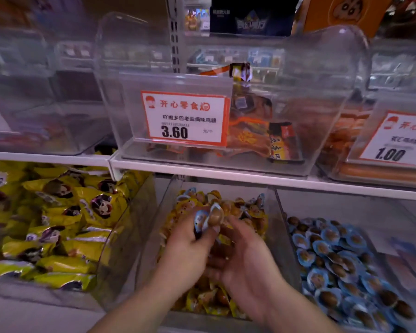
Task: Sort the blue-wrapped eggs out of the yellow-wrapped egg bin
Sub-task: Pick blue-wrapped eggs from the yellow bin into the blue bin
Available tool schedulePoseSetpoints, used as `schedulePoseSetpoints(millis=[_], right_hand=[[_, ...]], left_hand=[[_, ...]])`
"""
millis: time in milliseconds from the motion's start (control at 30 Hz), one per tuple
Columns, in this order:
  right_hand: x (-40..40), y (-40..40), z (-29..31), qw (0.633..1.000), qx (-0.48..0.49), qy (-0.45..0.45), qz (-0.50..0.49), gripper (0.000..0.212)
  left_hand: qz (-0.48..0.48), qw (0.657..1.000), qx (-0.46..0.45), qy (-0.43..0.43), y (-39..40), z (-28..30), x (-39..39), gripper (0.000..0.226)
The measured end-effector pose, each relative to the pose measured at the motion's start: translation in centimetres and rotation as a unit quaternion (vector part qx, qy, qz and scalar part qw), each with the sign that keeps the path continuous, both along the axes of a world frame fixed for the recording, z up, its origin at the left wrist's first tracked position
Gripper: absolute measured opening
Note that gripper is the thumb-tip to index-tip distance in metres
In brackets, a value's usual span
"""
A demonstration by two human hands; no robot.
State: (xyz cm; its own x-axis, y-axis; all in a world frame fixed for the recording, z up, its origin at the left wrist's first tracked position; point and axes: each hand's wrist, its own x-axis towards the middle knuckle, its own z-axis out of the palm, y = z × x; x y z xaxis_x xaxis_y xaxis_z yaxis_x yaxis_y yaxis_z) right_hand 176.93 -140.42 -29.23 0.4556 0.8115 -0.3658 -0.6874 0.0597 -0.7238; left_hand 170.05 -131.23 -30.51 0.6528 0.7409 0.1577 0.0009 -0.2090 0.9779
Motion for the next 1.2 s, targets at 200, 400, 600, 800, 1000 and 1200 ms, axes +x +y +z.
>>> schedulePoseSetpoints(millis=[200, 400, 600, 800, 1000, 1200], right_hand=[[1.0, 1.1, 0.1, 0.997, 0.052, 0.049, -0.040, 0.043], [1.9, 0.9, -0.1, 0.993, 0.049, 0.100, -0.042, 0.045], [1.9, 0.6, -0.1, 0.996, 0.050, 0.051, -0.046, 0.036], [2.3, -0.2, -0.5, 0.996, 0.058, 0.007, -0.066, 0.027], [2.9, -0.8, -0.4, 0.993, 0.061, -0.001, -0.100, 0.023], [3.5, -1.4, -0.5, 0.988, 0.015, -0.056, -0.146, 0.020]], left_hand=[[-0.078, 0.995, 0.069, 0.014, 1.3, 0.0, -0.6, 0.043], [-0.104, 0.992, 0.065, 0.015, 2.3, 0.0, -1.0, 0.046], [-0.062, 0.993, 0.103, -0.016, 2.2, -0.3, -0.6, 0.015], [-0.050, 0.997, 0.036, -0.051, 2.5, -0.1, -0.1, 0.019], [-0.051, 0.995, 0.038, -0.072, 2.0, 0.1, 0.3, 0.028], [0.010, 0.981, 0.193, 0.029, 3.2, -0.6, 0.1, 0.028]])
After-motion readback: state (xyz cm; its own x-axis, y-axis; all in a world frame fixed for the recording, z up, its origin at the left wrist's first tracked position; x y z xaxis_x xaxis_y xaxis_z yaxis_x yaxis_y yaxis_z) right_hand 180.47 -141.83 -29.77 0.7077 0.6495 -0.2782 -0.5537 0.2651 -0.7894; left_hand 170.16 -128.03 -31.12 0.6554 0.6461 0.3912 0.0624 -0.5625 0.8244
